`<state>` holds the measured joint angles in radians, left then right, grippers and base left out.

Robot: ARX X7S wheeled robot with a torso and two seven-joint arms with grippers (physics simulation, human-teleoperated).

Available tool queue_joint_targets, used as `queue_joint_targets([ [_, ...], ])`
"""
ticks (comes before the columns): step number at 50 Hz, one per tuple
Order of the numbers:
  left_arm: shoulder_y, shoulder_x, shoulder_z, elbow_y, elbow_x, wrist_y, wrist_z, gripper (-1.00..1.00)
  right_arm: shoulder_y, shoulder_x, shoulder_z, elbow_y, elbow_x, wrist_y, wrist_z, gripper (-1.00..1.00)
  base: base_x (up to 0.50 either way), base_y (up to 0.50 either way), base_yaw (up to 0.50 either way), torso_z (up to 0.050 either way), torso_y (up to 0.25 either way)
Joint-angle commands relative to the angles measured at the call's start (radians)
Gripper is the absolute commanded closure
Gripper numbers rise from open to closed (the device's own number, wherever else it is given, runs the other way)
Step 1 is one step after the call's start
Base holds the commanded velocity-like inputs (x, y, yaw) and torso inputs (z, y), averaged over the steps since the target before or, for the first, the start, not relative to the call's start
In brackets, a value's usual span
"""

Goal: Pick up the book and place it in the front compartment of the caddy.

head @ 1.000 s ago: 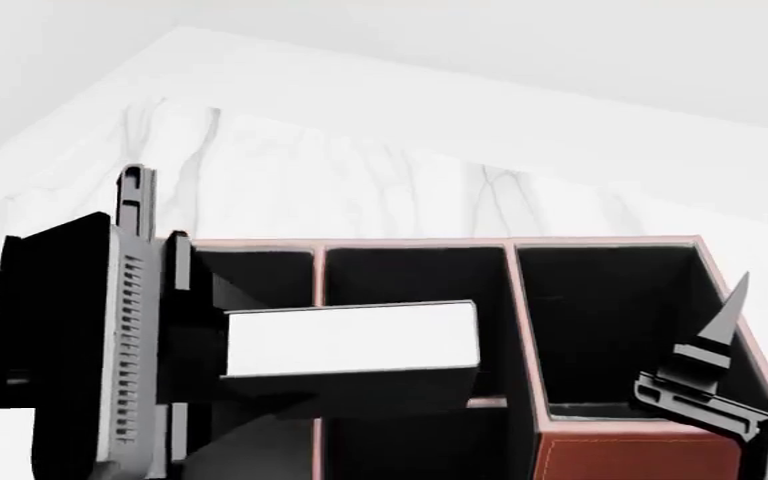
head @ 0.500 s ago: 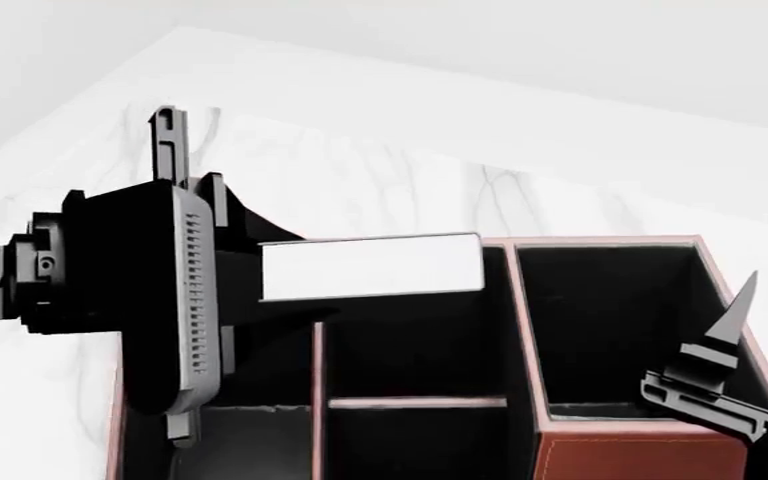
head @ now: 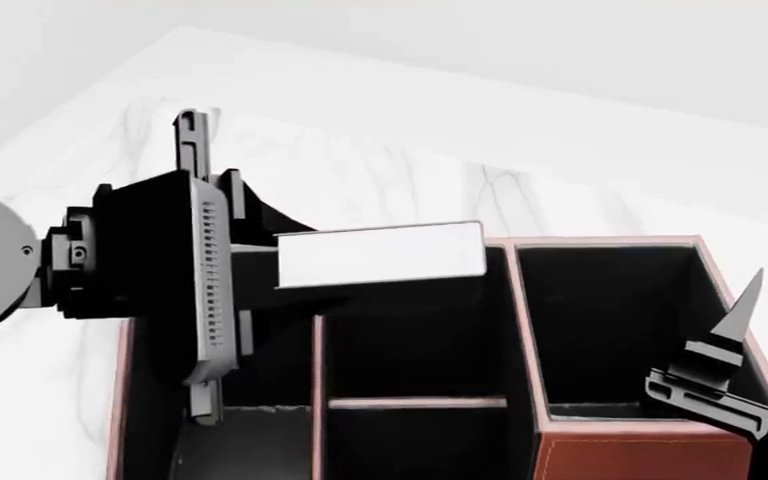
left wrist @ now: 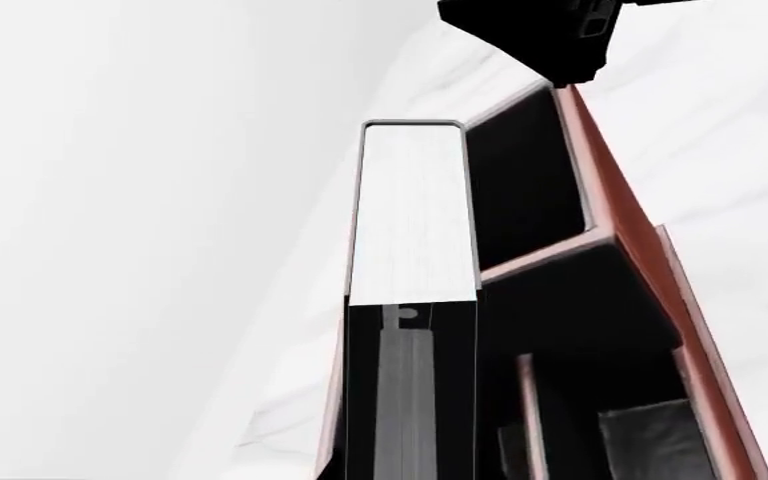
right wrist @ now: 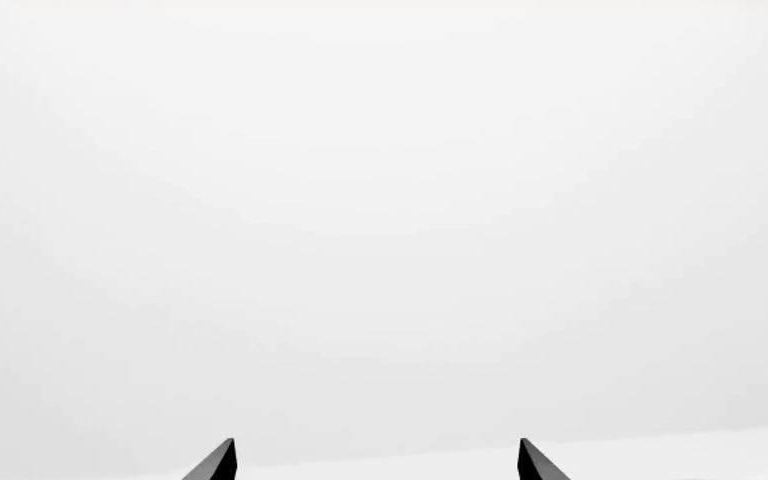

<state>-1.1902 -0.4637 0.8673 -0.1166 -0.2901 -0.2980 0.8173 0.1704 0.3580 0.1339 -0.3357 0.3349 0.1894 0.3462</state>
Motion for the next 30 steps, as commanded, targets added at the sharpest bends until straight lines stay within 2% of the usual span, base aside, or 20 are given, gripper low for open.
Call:
queue_joint_targets([
  [1,-0.014,0.037,-0.019,-0.078,-0.033,0.039,0.008,1.0,0.005,0.0,-0.005,0.015,-0.003,-0.007,0.001,-1.0,0.0,0.0,0.0,0.0,0.0],
  [9,-0.018,0.067,-0.019,-0.162,-0.028,0.087,0.019,1.0,0.003,0.003,0.0,0.011,0.004,-0.006,0.004,-1.0,0.0,0.0,0.0,0.0,0.001],
  [30,-0.043,0.151,-0.027,-0.33,-0.116,0.017,0.092,1.0,0.01,0.008,0.008,0.029,0.015,-0.01,0.007,-1.0,0.0,0.0,0.0,0.0,0.001],
])
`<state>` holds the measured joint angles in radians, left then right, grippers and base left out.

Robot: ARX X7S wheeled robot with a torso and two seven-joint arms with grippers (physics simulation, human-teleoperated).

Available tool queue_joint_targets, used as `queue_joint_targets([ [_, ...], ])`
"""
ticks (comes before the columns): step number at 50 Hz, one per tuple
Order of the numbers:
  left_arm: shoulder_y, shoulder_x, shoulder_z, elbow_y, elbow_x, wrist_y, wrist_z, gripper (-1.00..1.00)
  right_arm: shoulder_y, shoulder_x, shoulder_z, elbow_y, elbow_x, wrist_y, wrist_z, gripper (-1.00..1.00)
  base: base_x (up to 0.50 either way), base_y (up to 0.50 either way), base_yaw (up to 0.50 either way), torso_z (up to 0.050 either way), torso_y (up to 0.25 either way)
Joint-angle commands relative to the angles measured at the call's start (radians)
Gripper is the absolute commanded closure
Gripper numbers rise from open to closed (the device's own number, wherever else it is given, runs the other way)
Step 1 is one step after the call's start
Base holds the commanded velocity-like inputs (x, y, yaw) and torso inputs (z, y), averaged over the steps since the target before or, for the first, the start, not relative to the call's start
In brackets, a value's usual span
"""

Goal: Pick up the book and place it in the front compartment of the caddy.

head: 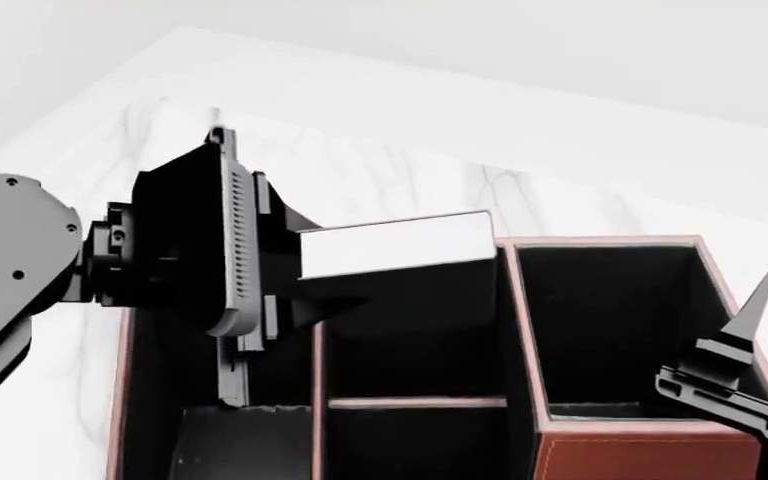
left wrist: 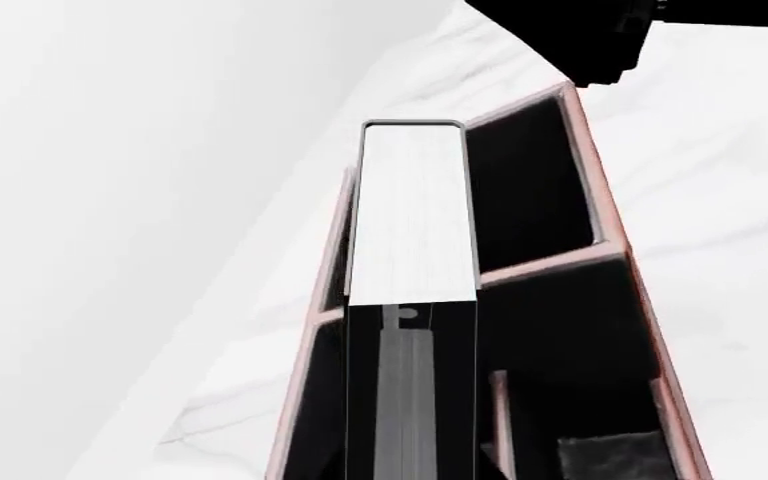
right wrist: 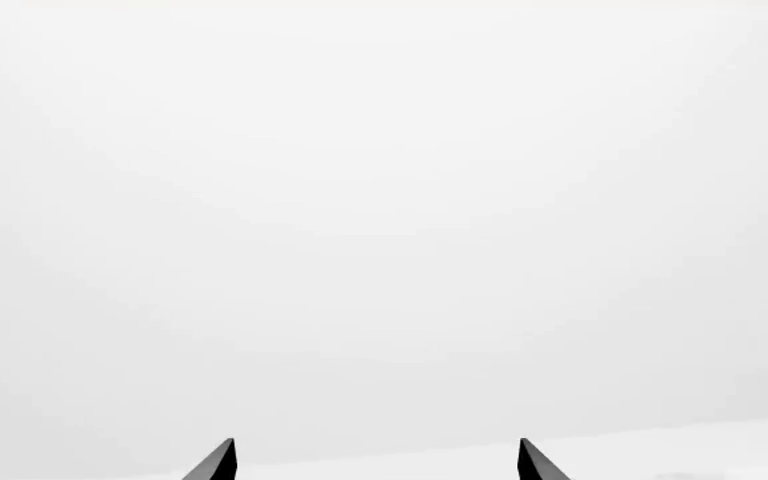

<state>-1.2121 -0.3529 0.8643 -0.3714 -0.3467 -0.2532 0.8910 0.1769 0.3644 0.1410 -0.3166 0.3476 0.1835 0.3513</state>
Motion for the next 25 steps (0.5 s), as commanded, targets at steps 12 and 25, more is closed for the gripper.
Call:
queue_joint_targets([
  [12,-0.028,0.103,-0.008,-0.275,-0.024,0.074,0.044,1.0,0.004,0.005,-0.002,0.012,0.005,-0.003,0.002,-1.0,0.0,0.0,0.0,0.001,0.002],
  [25,-0.028,0.177,0.013,-0.493,0.008,0.209,0.085,1.0,0.007,0.007,-0.007,0.021,0.005,-0.005,0.001,-1.0,0.0,0.0,0.0,0.0,0.001],
])
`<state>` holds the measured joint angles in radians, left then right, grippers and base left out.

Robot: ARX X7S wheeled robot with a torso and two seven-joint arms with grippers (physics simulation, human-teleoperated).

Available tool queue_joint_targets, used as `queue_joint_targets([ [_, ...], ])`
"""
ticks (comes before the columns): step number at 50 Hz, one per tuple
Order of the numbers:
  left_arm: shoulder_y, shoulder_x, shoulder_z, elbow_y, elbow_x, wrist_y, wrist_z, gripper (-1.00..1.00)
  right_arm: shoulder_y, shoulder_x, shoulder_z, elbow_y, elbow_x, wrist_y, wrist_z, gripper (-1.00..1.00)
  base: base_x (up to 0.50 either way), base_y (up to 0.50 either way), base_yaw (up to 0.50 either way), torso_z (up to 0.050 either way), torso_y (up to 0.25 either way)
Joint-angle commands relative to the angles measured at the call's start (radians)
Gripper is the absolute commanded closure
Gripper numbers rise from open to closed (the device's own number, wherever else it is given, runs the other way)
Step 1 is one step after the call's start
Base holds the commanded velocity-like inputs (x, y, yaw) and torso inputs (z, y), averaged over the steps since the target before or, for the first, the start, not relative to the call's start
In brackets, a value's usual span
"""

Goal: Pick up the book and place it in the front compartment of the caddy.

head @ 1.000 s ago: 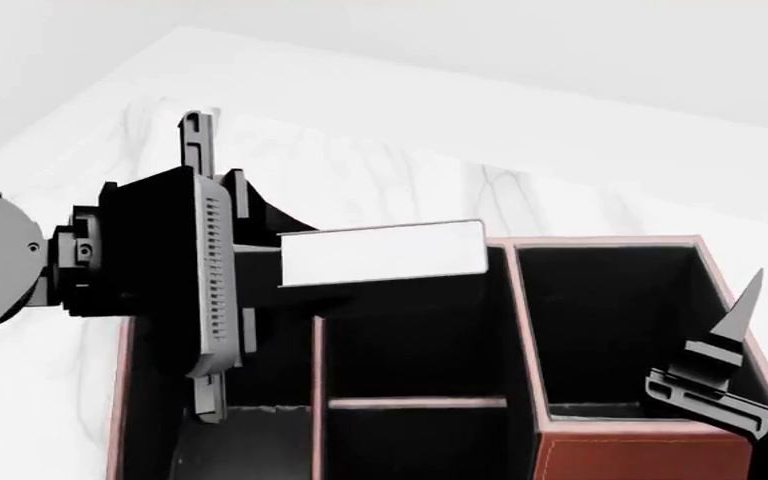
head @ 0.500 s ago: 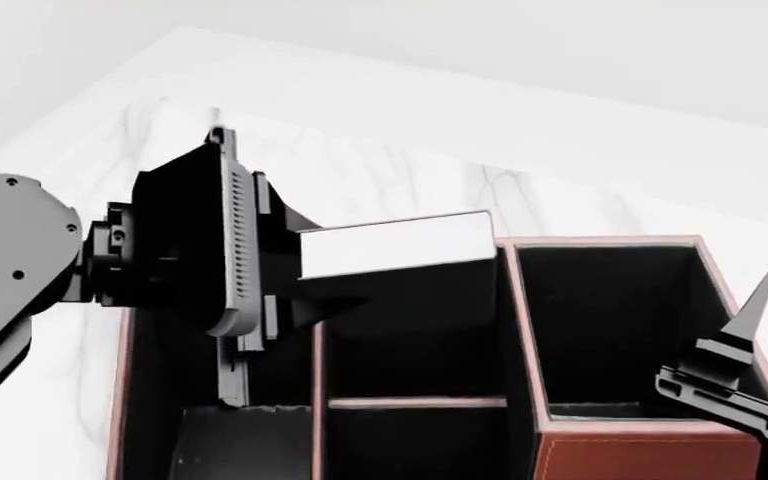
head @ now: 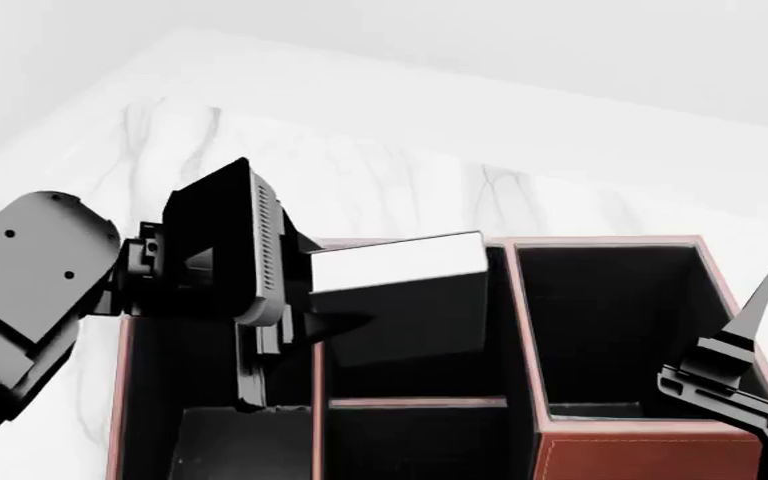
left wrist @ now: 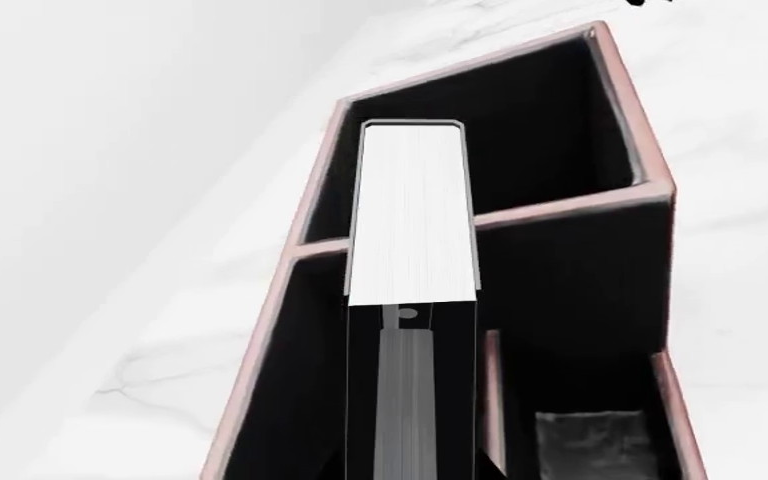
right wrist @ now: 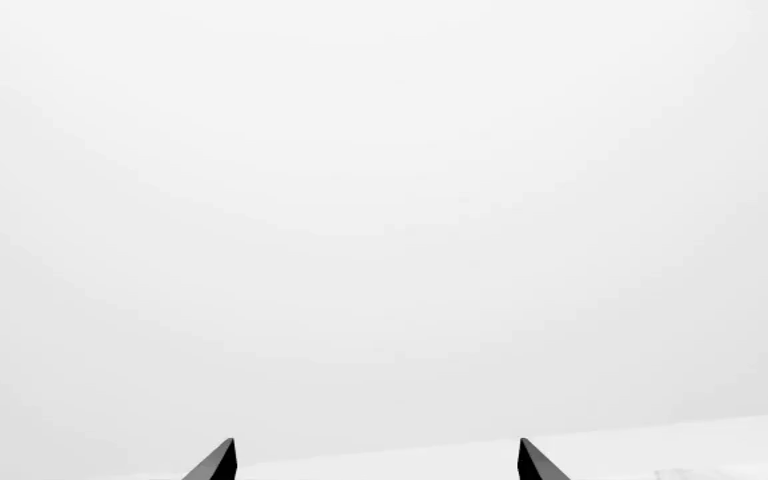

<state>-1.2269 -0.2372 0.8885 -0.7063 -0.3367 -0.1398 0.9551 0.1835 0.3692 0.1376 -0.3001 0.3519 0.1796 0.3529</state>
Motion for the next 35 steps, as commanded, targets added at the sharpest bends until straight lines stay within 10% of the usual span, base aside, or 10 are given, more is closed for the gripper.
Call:
queue_joint_targets([
  [1,-0.014,0.068,-0.01,-0.181,0.001,0.11,0.024,1.0,0.0,0.003,-0.003,0.004,0.001,-0.001,0.0,-1.0,0.0,0.0,0.0,0.0,0.0],
  [12,-0.043,0.158,-0.008,-0.428,0.018,0.25,0.055,1.0,0.004,0.003,-0.011,0.017,-0.003,-0.007,-0.001,-1.0,0.0,0.0,0.0,0.0,0.002],
  [13,-0.042,0.167,-0.005,-0.459,0.025,0.273,0.055,-1.0,0.006,0.003,-0.011,0.019,-0.001,-0.006,-0.001,-1.0,0.0,0.0,0.0,0.0,0.0],
  [29,-0.025,0.164,-0.02,-0.471,-0.004,0.205,0.028,-1.0,0.009,0.002,-0.026,0.028,-0.01,-0.012,0.0,-1.0,0.0,0.0,0.0,0.0,0.0],
  [35,0.11,0.043,-0.12,-0.081,-0.097,0.05,-0.203,-1.0,0.007,0.001,-0.034,0.025,-0.016,-0.013,0.002,-1.0,0.0,0.0,0.0,0.0,0.0],
])
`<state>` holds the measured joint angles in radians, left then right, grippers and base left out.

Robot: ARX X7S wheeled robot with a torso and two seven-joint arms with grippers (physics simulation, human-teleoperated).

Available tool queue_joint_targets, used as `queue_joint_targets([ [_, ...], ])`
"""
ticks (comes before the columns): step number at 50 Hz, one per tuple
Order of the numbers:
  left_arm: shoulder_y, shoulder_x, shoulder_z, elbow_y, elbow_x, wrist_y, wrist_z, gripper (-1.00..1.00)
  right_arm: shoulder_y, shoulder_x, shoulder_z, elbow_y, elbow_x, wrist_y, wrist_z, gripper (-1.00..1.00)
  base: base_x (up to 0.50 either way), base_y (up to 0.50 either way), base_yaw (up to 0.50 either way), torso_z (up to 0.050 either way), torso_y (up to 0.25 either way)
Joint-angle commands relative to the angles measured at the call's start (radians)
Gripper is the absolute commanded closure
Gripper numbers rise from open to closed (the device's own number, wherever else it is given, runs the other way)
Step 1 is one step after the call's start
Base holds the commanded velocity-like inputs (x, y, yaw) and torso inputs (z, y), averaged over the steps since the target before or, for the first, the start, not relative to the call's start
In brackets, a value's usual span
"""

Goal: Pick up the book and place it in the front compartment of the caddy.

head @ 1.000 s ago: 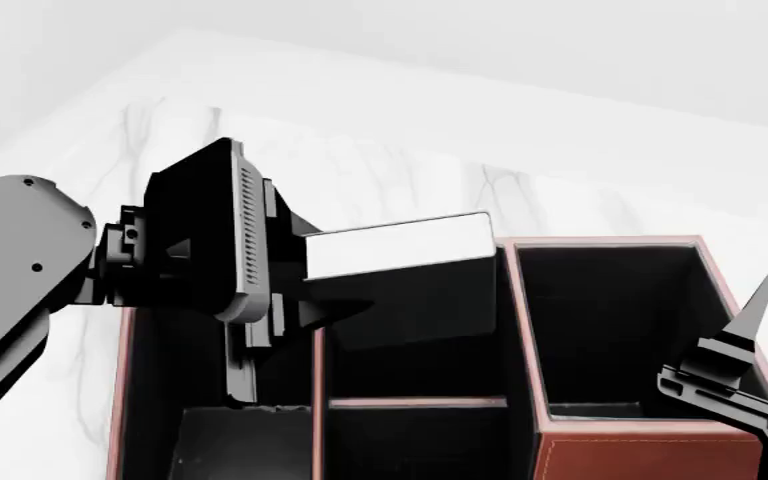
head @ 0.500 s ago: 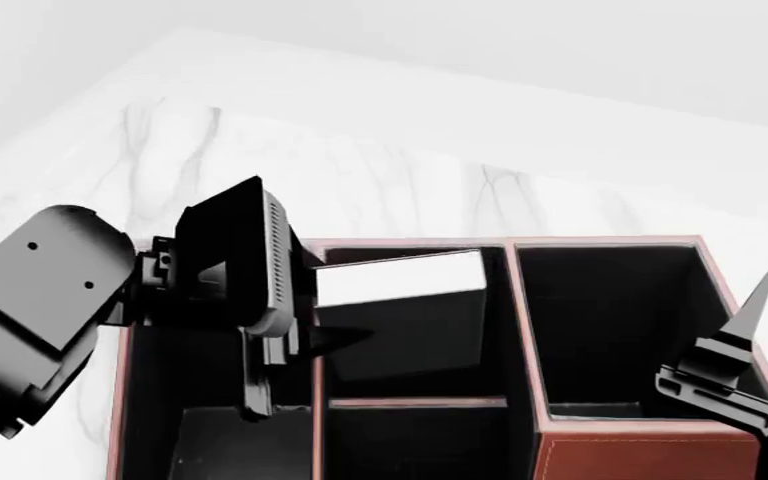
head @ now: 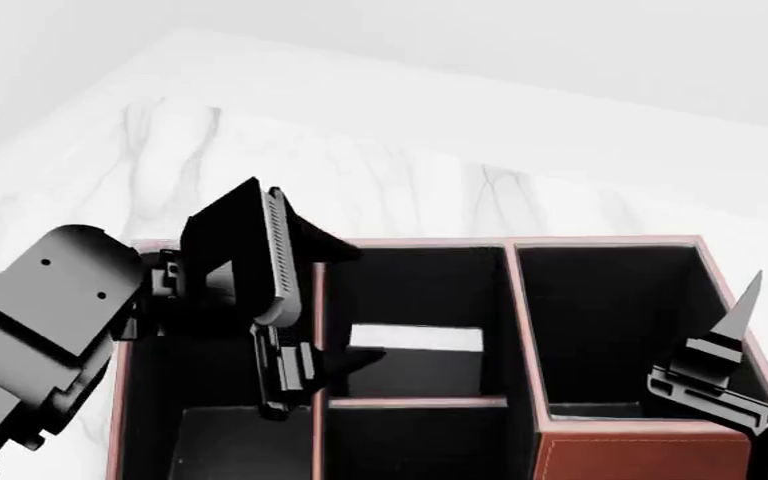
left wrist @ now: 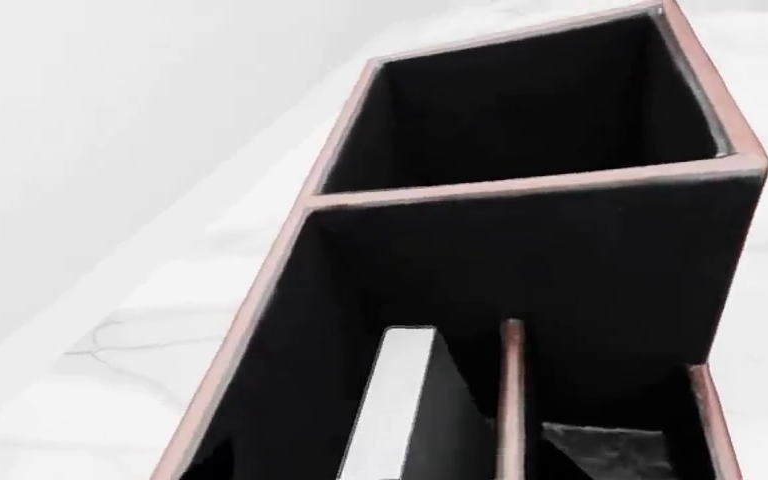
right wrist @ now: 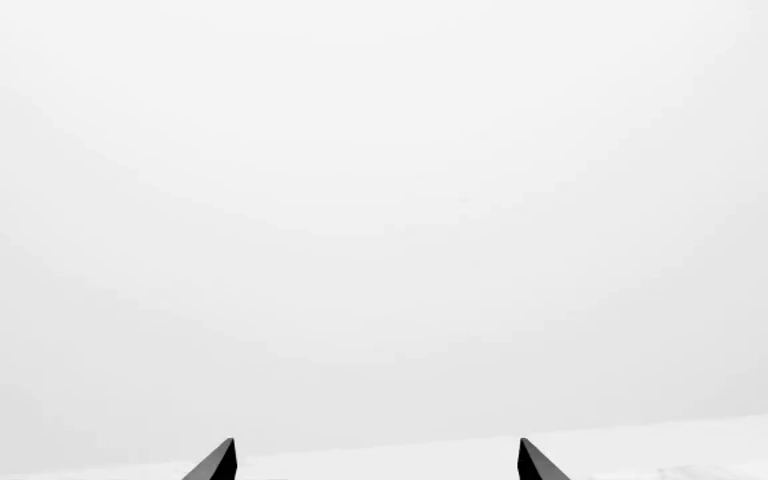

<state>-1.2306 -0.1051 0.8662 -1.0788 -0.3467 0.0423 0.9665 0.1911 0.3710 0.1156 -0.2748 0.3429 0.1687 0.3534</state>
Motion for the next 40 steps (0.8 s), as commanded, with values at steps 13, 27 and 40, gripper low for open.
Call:
queue_joint_targets([
  [13,0.54,-0.31,-0.371,1.155,-0.309,-0.216,-0.749,-1.0,-0.048,-0.005,-0.029,-0.098,-0.092,-0.036,0.058,-1.0,0.0,0.0,0.0,0.0,0.0],
  [27,0.915,-0.353,-0.568,1.568,-0.203,0.031,-1.089,-1.0,-0.111,-0.018,-0.021,-0.203,-0.144,-0.112,0.099,-1.0,0.0,0.0,0.0,0.001,0.0],
  [40,1.151,-0.299,-0.747,1.651,-0.067,0.232,-1.277,-1.0,-0.148,-0.044,-0.04,-0.236,-0.203,-0.204,0.122,-1.0,0.0,0.0,0.0,0.0,0.0],
])
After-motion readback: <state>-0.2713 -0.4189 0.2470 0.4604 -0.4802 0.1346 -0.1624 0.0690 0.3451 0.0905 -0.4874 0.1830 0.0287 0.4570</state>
